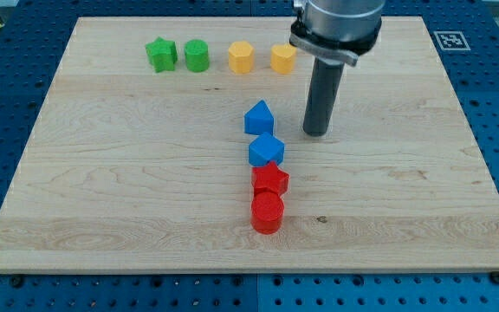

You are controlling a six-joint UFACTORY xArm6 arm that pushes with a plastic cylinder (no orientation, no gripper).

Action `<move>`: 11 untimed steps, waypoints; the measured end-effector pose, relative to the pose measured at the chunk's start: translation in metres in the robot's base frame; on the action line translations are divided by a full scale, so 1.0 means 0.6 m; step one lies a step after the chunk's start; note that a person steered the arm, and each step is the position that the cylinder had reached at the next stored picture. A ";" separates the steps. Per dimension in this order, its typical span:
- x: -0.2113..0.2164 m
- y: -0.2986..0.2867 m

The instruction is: Move your arm to the top of the blue triangle

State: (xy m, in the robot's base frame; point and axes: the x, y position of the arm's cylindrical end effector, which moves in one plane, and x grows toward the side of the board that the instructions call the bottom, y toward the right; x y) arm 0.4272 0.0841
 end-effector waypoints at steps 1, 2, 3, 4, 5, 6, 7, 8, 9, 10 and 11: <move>-0.043 0.005; -0.045 0.006; -0.045 -0.006; -0.045 -0.045; -0.045 -0.051; -0.045 -0.051; -0.063 -0.051; -0.066 -0.064; -0.081 -0.136; -0.102 -0.175; -0.106 -0.179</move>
